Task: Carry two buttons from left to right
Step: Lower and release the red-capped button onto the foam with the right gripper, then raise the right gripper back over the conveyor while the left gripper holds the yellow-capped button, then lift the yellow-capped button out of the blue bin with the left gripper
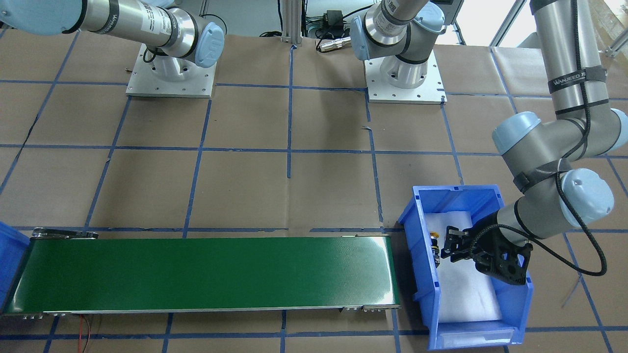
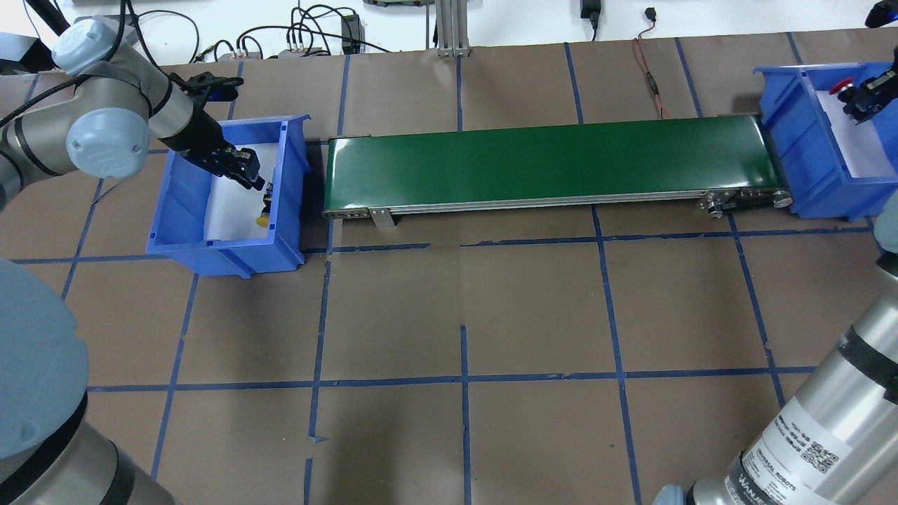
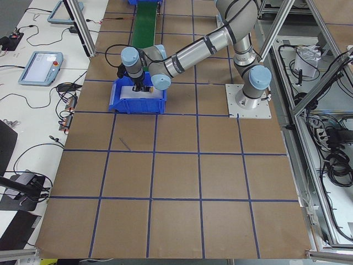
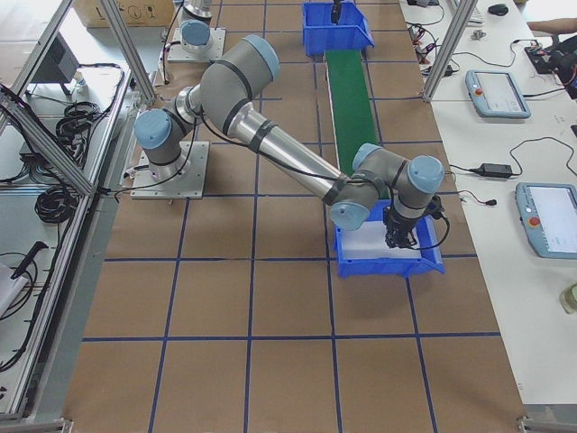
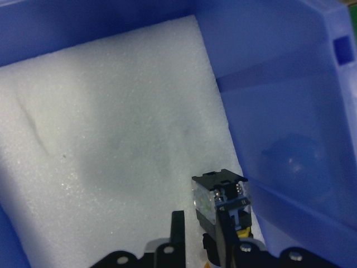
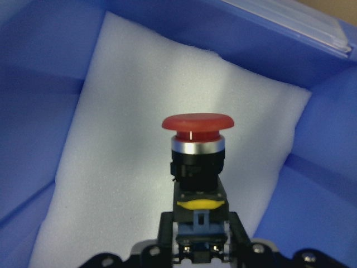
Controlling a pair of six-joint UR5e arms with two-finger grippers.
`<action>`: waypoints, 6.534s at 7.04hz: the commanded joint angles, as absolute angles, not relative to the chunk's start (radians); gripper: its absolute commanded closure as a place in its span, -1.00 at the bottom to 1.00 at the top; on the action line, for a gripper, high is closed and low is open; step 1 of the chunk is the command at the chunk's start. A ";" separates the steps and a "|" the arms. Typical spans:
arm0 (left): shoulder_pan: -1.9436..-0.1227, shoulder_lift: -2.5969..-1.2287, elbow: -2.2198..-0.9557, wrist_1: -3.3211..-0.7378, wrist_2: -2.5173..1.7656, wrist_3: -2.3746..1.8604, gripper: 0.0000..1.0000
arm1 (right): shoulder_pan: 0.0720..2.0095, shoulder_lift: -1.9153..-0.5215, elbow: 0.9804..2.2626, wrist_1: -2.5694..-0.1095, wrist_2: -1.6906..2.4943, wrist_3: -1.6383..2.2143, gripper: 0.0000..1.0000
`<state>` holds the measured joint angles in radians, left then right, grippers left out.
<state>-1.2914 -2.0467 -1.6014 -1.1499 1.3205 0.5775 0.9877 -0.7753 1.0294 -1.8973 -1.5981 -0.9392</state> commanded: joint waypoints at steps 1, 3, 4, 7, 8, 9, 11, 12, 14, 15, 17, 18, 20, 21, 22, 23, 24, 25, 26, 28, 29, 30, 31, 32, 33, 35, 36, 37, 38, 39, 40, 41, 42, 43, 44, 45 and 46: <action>-1.296 -2.055 -1.603 -1.150 1.301 0.568 0.37 | 0.989 -0.749 1.029 -1.911 -1.592 -0.936 0.85; -1.298 -2.059 -1.611 -1.143 1.298 0.565 0.37 | 0.991 -0.739 1.029 -1.924 -1.592 -0.934 0.85; -1.296 -2.060 -1.617 -1.140 1.301 0.566 0.37 | 0.991 -0.739 1.029 -1.925 -1.592 -0.934 0.85; -1.279 -2.060 -1.602 -1.132 1.310 0.583 0.37 | 0.991 -0.739 1.040 -1.916 -1.592 -0.931 -0.92; -1.278 -2.059 -1.601 -1.114 1.324 0.613 0.37 | 0.991 -0.739 1.040 -1.914 -1.598 -0.930 -1.00; -1.279 -2.057 -1.601 -1.106 1.331 0.608 0.37 | 0.991 -0.735 1.035 -1.914 -1.597 -0.930 -1.00; -1.282 -2.060 -1.603 -1.109 1.280 0.597 0.37 | 0.991 -0.768 1.025 -1.895 -1.594 -0.930 -0.99; -1.287 -2.062 -1.605 -1.109 1.267 0.582 0.37 | 0.991 -0.810 1.017 -1.855 -1.594 -0.930 -0.98; -1.287 -2.062 -1.615 -1.108 1.269 0.569 0.37 | 0.994 -0.889 1.017 -1.803 -1.586 -0.930 -0.97; -1.285 -2.065 -1.621 -1.104 1.272 0.578 0.37 | 1.000 -0.923 1.019 -1.787 -1.585 -0.930 -0.97; -1.282 -2.098 -1.617 -1.092 1.275 0.583 0.37 | 1.052 -1.001 1.041 -1.767 -1.583 -0.928 -0.97; -1.282 -2.098 -1.602 -1.091 1.279 0.583 0.37 | 1.107 -1.028 1.040 -1.770 -1.577 -0.928 -0.97; -1.270 -2.097 -1.598 -1.091 1.284 0.592 0.37 | 1.255 -1.074 1.058 -1.776 -1.562 -0.776 -0.98; -1.234 -2.097 -1.592 -1.092 1.284 0.622 0.37 | 1.328 -1.083 1.065 -1.775 -1.569 -0.626 -0.99; -1.192 -2.097 -1.594 -1.094 1.282 0.691 0.37 | 1.382 -1.095 1.068 -1.761 -1.572 -0.585 -1.00; -1.163 -2.098 -1.594 -1.097 1.282 0.710 0.36 | 1.440 -1.100 1.068 -1.750 -1.572 -0.584 -1.00; -1.163 -2.077 -1.591 -1.109 1.290 0.704 0.35 | 1.518 -1.101 1.075 -1.758 -1.571 -0.578 -1.00; -1.172 -2.072 -1.568 -1.146 1.308 0.689 0.33 | 1.563 -1.111 1.087 -1.762 -1.571 -0.452 -0.99; -1.178 -2.074 -1.534 -1.198 1.308 0.681 0.33 | 1.586 -1.144 1.129 -1.752 -1.568 -0.287 -0.99; -1.187 -2.065 -1.505 -1.253 1.310 0.643 0.33 | 1.618 -1.254 1.305 -1.762 -1.557 -0.100 -1.00; -1.213 -2.062 -1.505 -1.256 1.312 0.593 0.33 | 1.621 -1.287 1.342 -1.760 -1.562 -0.048 -1.00; -1.247 -2.062 -1.517 -1.241 1.318 0.557 0.20 | 1.618 -1.289 1.350 -1.744 -1.566 -0.025 -1.00; -1.253 -2.065 -1.513 -1.238 1.321 0.551 -0.54 | 1.617 -1.289 1.341 -1.697 -1.568 -0.015 -1.00; -1.253 -2.066 -1.505 -1.235 1.362 0.534 -0.55 | 1.611 -1.289 1.344 -1.684 -1.586 -0.008 -1.00; -1.253 -2.074 -1.509 -1.208 1.383 0.500 -0.54 | 1.603 -1.289 1.345 -1.672 -1.618 -0.009 -1.00; -1.249 -2.086 -1.529 -1.137 1.469 0.491 -0.49 | 1.606 -1.289 1.354 -1.657 -1.620 -0.009 -1.00; -1.249 -2.092 -1.531 -1.129 1.479 0.476 -0.47 | 1.606 -1.289 1.356 -1.657 -1.618 -0.009 -1.00; -1.252 -2.114 -1.528 -1.129 1.476 0.456 -0.47 | 1.608 -1.289 1.356 -1.655 -1.614 -0.009 -1.00; -1.255 -2.123 -1.526 -1.129 1.471 0.453 -0.47 | 1.608 -1.289 1.359 -1.654 -1.611 -0.008 -1.00; -1.262 -2.122 -1.523 -1.129 1.467 0.440 -0.47 | 1.606 -1.289 1.371 -1.663 -1.611 -0.008 -1.00; -1.264 -2.120 -1.522 -1.131 1.451 0.431 -0.47 | 1.606 -1.289 1.376 -1.667 -1.614 -0.009 -1.00; -1.264 -2.123 -1.523 -1.131 1.447 0.431 -0.47 | 1.606 -1.289 1.379 -1.670 -1.614 -0.009 -1.00; -1.264 -2.125 -1.526 -1.131 1.448 0.431 -0.47 | 1.606 -1.289 1.379 -1.671 -1.615 -0.009 -1.00; -1.262 -2.131 -1.526 -1.131 1.448 0.431 -0.47 | 1.608 -1.290 1.379 -1.671 -1.617 -0.009 -1.00; -1.262 -2.132 -1.526 -1.131 1.451 0.431 -0.27 | 1.608 -1.292 1.379 -1.671 -1.618 -0.009 -1.00; -1.264 -2.132 -1.526 -1.131 1.451 0.431 0.01 | 1.608 -1.292 1.379 -1.671 -1.618 -0.009 -1.00; -1.269 -2.132 -1.526 -1.131 1.453 0.431 0.22 | 1.606 -1.292 1.379 -1.671 -1.618 -0.009 -1.00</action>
